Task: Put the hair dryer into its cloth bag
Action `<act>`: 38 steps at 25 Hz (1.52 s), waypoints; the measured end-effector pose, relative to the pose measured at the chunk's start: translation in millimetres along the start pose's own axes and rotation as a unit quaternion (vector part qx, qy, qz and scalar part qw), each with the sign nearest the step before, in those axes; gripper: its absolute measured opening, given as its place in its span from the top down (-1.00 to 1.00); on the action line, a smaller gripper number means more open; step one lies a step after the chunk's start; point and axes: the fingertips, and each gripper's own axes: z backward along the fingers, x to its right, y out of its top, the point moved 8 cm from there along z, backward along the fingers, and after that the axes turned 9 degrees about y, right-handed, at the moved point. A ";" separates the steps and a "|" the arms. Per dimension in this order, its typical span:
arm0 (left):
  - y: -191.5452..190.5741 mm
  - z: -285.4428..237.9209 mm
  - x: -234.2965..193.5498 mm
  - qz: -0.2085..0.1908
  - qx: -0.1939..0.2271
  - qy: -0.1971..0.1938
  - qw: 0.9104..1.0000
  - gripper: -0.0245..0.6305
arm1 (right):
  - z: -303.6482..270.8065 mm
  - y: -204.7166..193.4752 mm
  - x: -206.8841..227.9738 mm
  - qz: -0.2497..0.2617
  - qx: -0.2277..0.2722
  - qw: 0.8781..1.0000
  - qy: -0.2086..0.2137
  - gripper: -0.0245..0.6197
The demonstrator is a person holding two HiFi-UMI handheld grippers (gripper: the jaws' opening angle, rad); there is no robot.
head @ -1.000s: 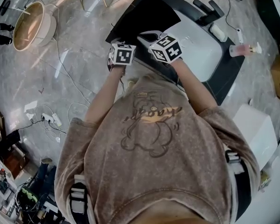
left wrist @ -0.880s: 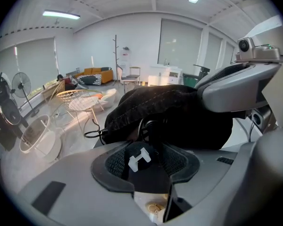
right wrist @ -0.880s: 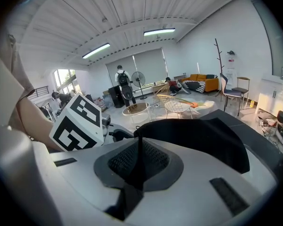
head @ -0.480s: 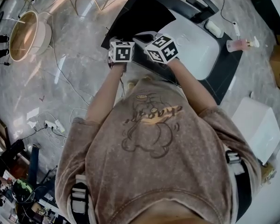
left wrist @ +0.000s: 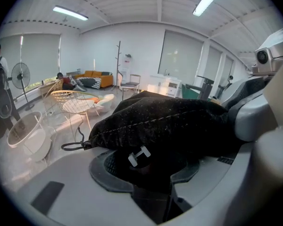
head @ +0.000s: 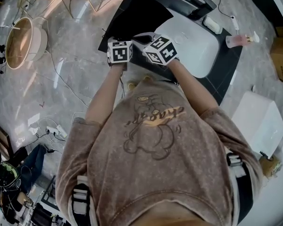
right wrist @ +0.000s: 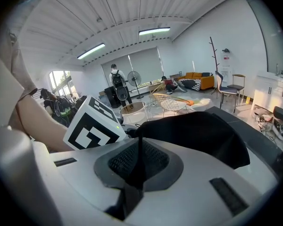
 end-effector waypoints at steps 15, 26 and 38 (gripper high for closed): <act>-4.1 -17.9 1.6 0.011 -0.006 -0.018 1.000 0.37 | 0.3 -7.1 5.1 -0.010 -0.011 1.000 -0.013 0.86; -8.0 -9.9 6.5 0.004 0.004 -0.015 1.000 0.36 | 1.9 -13.7 2.5 -0.007 -0.016 1.000 -0.010 0.86; -21.5 42.8 -4.7 0.030 0.032 -0.002 0.999 0.36 | -2.8 -21.3 6.5 0.002 -0.017 1.000 -0.002 0.86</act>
